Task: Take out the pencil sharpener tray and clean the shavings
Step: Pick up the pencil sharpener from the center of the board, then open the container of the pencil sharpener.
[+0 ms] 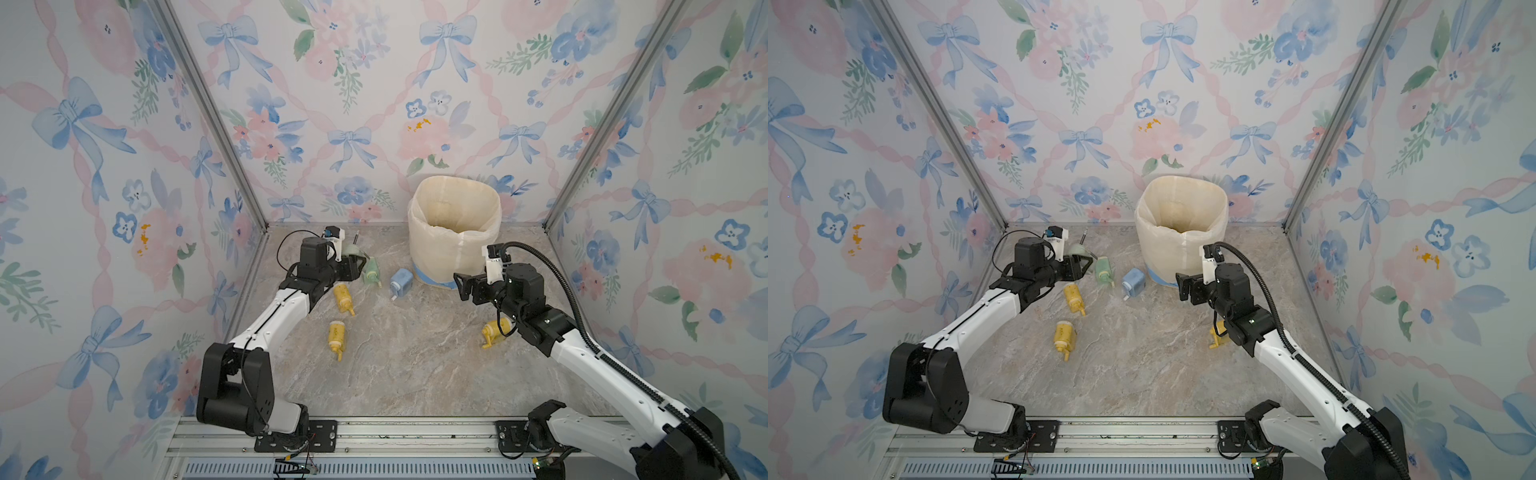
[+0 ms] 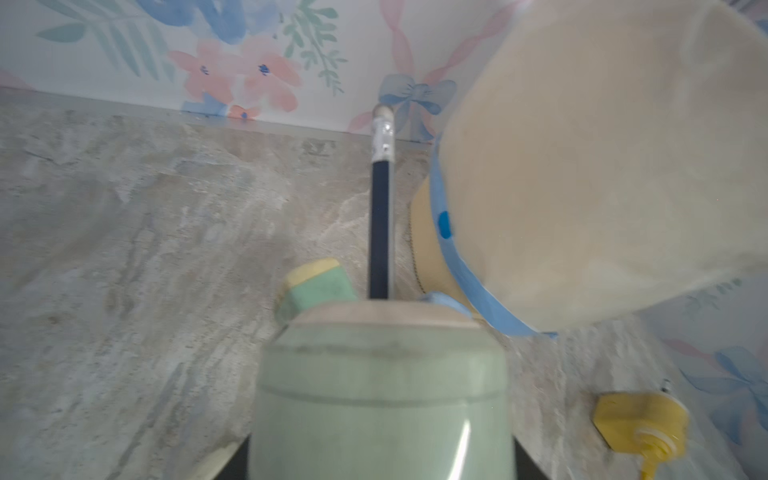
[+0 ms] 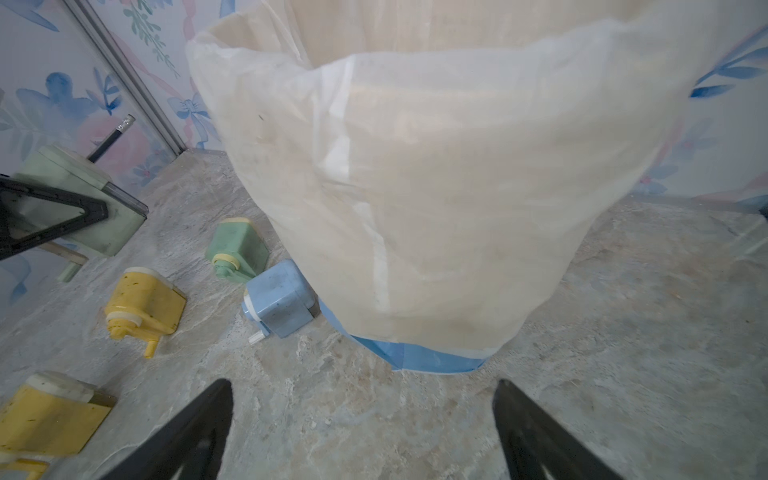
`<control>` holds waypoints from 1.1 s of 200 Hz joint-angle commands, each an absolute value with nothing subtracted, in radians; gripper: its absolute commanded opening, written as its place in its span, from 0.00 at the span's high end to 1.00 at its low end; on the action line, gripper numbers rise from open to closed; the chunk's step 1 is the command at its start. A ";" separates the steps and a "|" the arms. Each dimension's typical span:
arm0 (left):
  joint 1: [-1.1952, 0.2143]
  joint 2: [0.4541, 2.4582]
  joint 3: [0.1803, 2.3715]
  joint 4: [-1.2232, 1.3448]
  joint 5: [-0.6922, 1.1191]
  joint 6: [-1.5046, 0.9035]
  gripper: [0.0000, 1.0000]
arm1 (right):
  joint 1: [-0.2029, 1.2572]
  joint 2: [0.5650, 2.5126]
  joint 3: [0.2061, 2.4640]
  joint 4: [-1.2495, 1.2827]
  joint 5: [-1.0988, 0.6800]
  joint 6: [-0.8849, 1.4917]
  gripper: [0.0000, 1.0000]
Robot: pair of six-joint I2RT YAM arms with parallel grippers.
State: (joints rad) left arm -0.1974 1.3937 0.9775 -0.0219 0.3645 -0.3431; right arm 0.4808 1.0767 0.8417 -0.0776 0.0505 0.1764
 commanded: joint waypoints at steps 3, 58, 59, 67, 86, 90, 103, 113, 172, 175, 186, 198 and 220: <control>-0.216 1.300 0.941 -0.006 0.489 -0.394 0.96 | 0.491 1.034 0.867 -0.190 -0.041 0.207 0.03; -0.378 1.236 0.864 -0.006 0.688 -0.318 1.00 | 0.496 1.037 0.888 -0.326 -0.506 0.190 0.03; -0.380 1.235 0.863 -0.006 0.694 -0.317 1.00 | 0.498 1.038 0.888 -0.331 -0.510 0.189 0.03; -0.391 1.238 0.855 -0.008 0.745 -0.313 1.00 | 0.507 1.034 0.886 -0.354 -0.530 0.183 0.03; -0.412 1.236 0.841 -0.006 0.884 -0.262 1.00 | 0.534 1.009 0.858 -0.375 -0.510 0.167 0.03; -0.418 1.230 0.838 -0.006 0.901 -0.254 1.00 | 0.538 1.004 0.851 -0.371 -0.503 0.169 0.03; -0.442 1.210 0.825 -0.006 0.955 -0.209 1.00 | 0.541 0.997 0.844 -0.367 -0.512 0.181 0.01; -0.461 1.187 0.803 -0.006 0.975 -0.176 1.00 | 0.540 0.992 0.847 -0.374 -0.547 0.177 0.02; -0.526 1.141 0.753 -0.006 1.225 -0.036 1.00 | 0.560 0.957 0.907 -0.477 -0.716 0.172 0.24; -0.527 1.140 0.754 -0.006 1.234 -0.035 1.00 | 0.567 0.954 0.907 -0.478 -0.722 0.171 0.25; -0.527 1.138 0.759 -0.005 1.262 -0.034 1.00 | 0.597 0.943 0.906 -0.482 -0.744 0.163 0.25; -0.527 1.133 0.756 -0.005 1.267 -0.030 1.00 | 0.640 0.925 0.912 -0.489 -0.747 0.147 0.25; -0.527 1.130 0.750 -0.006 1.272 -0.028 1.00 | 0.695 0.896 0.924 -0.521 -0.697 0.114 0.22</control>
State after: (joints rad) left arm -0.5259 1.1549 0.7471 -0.0246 1.1965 -0.0639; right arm 0.6468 0.9318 0.8864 -0.4637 -0.6956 0.1604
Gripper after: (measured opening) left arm 0.571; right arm 0.762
